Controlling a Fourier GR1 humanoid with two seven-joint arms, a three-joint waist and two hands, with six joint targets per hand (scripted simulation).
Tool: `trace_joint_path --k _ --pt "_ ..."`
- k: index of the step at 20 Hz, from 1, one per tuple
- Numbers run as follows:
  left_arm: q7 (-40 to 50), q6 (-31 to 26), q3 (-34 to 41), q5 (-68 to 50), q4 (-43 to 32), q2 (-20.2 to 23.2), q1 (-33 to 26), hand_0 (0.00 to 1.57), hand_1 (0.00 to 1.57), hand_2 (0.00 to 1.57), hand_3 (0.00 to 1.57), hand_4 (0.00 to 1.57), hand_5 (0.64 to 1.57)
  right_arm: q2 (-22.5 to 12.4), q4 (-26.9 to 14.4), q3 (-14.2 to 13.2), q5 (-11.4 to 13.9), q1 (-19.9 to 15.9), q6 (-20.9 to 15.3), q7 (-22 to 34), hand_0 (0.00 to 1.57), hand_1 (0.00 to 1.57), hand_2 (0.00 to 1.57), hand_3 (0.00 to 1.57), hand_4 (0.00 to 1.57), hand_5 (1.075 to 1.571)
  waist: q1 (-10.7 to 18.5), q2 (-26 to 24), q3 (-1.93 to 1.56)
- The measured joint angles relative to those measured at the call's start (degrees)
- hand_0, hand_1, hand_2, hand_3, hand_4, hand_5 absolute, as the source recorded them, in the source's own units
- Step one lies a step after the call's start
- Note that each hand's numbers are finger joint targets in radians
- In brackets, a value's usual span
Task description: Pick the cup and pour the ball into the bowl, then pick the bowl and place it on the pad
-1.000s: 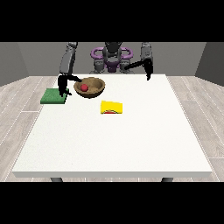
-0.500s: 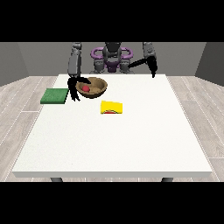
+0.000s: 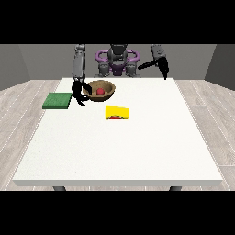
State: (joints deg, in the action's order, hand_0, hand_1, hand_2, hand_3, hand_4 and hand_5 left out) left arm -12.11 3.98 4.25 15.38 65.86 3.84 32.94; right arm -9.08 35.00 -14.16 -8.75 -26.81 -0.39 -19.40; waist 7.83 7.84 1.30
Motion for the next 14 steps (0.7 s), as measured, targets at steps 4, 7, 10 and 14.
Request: trace_joint_path --k 4,7,10,14 --pt "-0.33 -0.72 2.17 -1.39 -1.64 1.79 -1.22 0.00 0.00 0.00 0.00 0.00 1.570 0.35 -0.17 2.36 2.24 -0.63 -3.34 6.54 1.57 1.57 1.57 1.57 1.02 1.554 -1.75 -2.32 -0.58" --pt "-1.43 -0.91 4.45 -2.67 -3.74 3.57 -1.86 0.00 0.00 0.00 0.00 0.00 1.570 0.25 1.02 4.16 3.52 -1.80 -4.39 11.80 1.57 1.57 1.57 1.57 1.03 1.558 -4.29 -3.42 -0.97" --pt "-2.37 0.22 5.33 -2.79 -5.54 3.88 -3.57 0.00 0.00 0.00 0.00 0.00 1.571 0.35 2.96 5.11 3.39 -2.92 -4.25 17.69 1.57 1.57 1.57 1.57 1.05 1.553 -6.53 -5.34 -1.13" --pt "-2.38 0.26 6.09 -3.14 -6.78 4.93 -4.97 0.00 0.00 0.00 0.00 0.00 1.569 -2.56 5.24 4.58 1.72 -4.38 -1.24 24.90 1.57 1.57 1.57 1.57 1.06 1.559 -8.44 -7.61 -1.23"
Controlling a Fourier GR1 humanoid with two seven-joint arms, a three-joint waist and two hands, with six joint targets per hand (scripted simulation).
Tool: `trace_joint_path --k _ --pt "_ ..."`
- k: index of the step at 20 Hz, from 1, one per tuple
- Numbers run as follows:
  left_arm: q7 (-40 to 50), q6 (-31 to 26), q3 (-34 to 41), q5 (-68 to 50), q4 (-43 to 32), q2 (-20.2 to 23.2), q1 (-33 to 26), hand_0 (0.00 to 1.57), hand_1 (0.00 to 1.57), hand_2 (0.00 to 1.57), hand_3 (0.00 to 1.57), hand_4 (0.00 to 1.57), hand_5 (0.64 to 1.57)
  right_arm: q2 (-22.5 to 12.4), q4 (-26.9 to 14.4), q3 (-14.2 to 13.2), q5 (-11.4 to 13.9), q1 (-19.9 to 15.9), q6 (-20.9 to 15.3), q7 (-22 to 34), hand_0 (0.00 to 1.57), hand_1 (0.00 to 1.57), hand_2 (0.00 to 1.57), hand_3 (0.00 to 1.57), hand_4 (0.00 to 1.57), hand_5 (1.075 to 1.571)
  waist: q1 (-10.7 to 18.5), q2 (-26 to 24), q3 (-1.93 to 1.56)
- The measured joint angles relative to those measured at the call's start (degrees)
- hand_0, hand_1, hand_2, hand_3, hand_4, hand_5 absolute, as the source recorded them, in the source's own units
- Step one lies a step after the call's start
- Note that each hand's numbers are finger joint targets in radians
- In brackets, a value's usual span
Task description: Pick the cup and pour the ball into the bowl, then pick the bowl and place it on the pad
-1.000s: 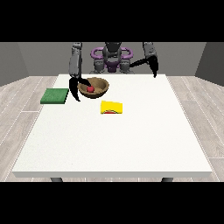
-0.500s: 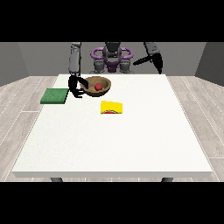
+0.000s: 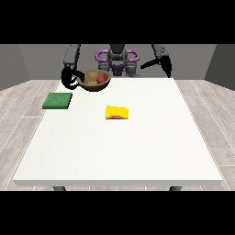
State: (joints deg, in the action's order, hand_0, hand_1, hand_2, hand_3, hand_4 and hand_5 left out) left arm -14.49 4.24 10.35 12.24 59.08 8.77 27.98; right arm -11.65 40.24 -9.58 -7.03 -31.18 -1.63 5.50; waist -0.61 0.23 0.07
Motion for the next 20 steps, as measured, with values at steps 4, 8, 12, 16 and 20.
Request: trace_joint_path --k 4,8,12,16,20 --pt "-0.62 0.73 -0.30 0.01 0.54 -0.17 -0.75 0.00 0.00 0.00 0.00 0.00 1.569 -4.49 1.26 -2.17 -1.96 0.16 3.33 1.98 1.57 1.57 1.57 1.57 1.06 1.559 -0.27 0.71 -0.04" --pt "-1.40 1.26 -1.91 0.42 3.24 -1.35 -0.56 0.00 0.00 0.00 0.00 0.00 1.566 -9.88 -0.82 -6.94 -5.40 0.54 7.40 -0.47 1.57 1.57 1.57 1.57 1.07 1.563 1.63 4.07 -0.09" --pt "-4.36 3.15 -2.59 0.99 3.41 -2.50 0.23 0.00 0.00 0.00 0.00 0.00 1.566 -13.96 -2.35 -10.01 -8.04 -1.25 10.71 -0.96 1.57 1.57 1.57 1.57 1.07 1.563 1.94 8.28 -0.09" --pt "-5.08 4.47 -3.36 1.71 4.05 -2.98 2.64 0.00 0.00 0.00 0.00 0.00 1.565 -17.16 -4.61 -12.60 -9.99 -3.31 12.99 -2.67 1.57 1.57 1.57 1.44 1.02 1.562 2.71 12.50 -0.11" --pt "-5.40 7.08 -5.60 3.77 7.56 -4.65 3.80 0.00 0.00 0.00 0.00 0.00 1.564 -20.70 -8.25 -15.18 -11.20 -3.91 16.18 -7.32 1.57 1.57 1.57 1.34 1.01 1.567 3.97 17.83 -0.14"
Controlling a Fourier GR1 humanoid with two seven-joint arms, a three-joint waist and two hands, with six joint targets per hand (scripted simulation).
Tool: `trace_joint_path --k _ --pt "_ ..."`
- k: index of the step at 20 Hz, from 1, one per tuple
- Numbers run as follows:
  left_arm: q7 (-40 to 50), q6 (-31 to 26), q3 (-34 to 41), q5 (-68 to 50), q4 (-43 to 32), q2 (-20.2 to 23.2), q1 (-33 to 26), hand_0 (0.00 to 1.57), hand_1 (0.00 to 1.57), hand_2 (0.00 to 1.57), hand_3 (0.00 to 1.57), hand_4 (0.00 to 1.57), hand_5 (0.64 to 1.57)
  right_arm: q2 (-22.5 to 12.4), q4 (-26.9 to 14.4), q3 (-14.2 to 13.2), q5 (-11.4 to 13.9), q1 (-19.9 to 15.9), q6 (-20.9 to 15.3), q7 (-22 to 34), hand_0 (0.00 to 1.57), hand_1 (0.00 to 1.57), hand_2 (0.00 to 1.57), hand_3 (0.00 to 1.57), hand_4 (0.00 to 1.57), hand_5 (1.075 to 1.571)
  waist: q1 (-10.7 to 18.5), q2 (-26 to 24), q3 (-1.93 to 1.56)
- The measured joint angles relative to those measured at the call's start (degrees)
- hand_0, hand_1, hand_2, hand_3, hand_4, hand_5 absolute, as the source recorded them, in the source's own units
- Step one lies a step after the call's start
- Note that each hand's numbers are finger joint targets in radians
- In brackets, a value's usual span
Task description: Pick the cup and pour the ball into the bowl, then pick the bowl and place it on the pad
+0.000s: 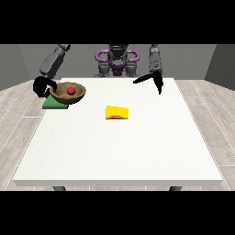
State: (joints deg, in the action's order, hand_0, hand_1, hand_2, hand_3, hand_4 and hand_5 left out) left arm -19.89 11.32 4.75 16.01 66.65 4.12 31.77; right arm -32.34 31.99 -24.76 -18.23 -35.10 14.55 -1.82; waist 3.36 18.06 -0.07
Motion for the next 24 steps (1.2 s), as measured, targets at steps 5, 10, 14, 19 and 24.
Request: trace_joint_path --k 5,10,14,19,24 --pt "0.71 0.42 -0.91 0.61 6.42 0.65 0.57 0.00 0.00 0.00 0.00 0.00 1.564 -6.01 -4.03 -2.11 0.41 0.13 3.55 -6.79 1.57 1.57 1.57 0.00 1.05 1.567 1.11 6.18 -0.05" --pt "3.30 0.56 -2.60 1.57 13.14 0.59 -0.83 0.00 0.00 0.00 0.00 0.00 1.564 -10.21 -7.67 -2.79 1.40 -1.09 5.45 -10.61 1.57 1.57 1.57 0.00 1.03 1.569 1.28 9.15 -0.07" --pt "5.48 0.35 -3.50 2.10 17.53 0.78 -1.83 0.00 0.00 0.00 0.00 0.00 1.563 -12.33 -9.63 -2.62 2.39 -2.39 6.01 -12.18 1.57 1.57 1.57 0.46 1.02 1.571 1.11 10.37 -0.05" --pt "7.80 0.04 -3.52 1.90 21.08 1.02 -2.65 0.00 0.00 0.00 0.00 0.00 1.566 -13.81 -12.33 -4.02 0.82 -4.95 8.25 -10.40 1.57 1.57 1.57 0.00 0.76 1.568 0.28 10.48 -0.04" --pt "8.19 -0.54 -4.19 1.34 22.43 0.40 -5.20 0.00 0.00 0.00 0.00 0.00 1.566 -14.94 -13.99 -4.30 0.22 -5.38 8.89 -7.39 1.57 1.57 1.57 1.08 0.74 1.570 0.41 8.35 0.00"
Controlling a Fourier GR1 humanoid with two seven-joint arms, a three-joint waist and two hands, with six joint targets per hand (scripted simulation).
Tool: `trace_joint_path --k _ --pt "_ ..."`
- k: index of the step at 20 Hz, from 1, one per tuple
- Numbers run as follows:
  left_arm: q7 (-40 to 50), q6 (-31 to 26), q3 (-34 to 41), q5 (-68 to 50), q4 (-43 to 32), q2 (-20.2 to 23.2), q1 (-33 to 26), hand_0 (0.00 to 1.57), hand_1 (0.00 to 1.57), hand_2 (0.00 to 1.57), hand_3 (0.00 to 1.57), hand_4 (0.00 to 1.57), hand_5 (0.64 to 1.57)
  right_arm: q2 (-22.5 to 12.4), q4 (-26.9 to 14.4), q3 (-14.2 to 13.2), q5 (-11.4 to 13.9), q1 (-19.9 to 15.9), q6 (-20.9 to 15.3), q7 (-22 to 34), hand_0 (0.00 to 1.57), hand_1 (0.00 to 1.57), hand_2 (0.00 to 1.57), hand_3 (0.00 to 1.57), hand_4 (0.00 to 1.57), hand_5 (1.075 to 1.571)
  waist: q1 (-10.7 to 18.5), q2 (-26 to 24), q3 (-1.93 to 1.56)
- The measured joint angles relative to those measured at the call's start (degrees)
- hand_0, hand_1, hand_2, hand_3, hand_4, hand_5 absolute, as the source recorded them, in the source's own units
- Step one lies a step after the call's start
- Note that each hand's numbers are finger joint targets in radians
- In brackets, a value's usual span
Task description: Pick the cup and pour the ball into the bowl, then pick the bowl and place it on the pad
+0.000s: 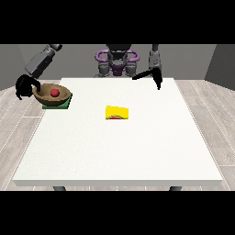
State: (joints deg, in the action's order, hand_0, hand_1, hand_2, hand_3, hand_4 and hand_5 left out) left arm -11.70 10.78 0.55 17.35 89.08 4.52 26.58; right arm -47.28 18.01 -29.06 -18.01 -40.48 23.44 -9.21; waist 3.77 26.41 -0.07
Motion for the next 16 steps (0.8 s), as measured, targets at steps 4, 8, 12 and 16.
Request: trace_joint_path --k 4,8,12,16 --pt "1.09 -2.00 1.20 -1.74 1.16 1.45 0.06 0.00 0.00 0.00 0.00 0.00 1.566 1.46 0.04 1.63 1.61 1.60 -0.61 -1.57 1.57 1.57 1.57 0.92 0.70 1.568 0.27 -0.31 0.01" --pt "2.56 -2.02 0.93 -1.65 2.45 1.24 -0.15 0.00 0.00 0.00 0.00 0.00 1.565 2.20 0.36 3.53 3.72 2.30 -1.66 -3.22 1.57 1.57 1.57 1.32 0.65 1.552 -0.07 -0.32 0.00" --pt "3.64 -1.21 0.28 -0.81 3.88 0.61 0.10 0.00 0.00 0.00 0.00 0.00 1.565 0.17 -0.53 4.26 5.20 1.91 -4.77 -1.43 0.75 0.75 0.47 0.74 0.00 1.514 -0.05 0.50 -0.01" --pt "4.00 -0.91 -0.27 -0.27 6.60 0.53 -0.76 0.00 0.00 0.00 0.00 0.00 1.566 -3.43 -0.85 4.51 6.43 1.09 -6.65 -0.94 0.00 0.00 0.43 0.26 0.00 1.481 0.05 2.06 -0.03"
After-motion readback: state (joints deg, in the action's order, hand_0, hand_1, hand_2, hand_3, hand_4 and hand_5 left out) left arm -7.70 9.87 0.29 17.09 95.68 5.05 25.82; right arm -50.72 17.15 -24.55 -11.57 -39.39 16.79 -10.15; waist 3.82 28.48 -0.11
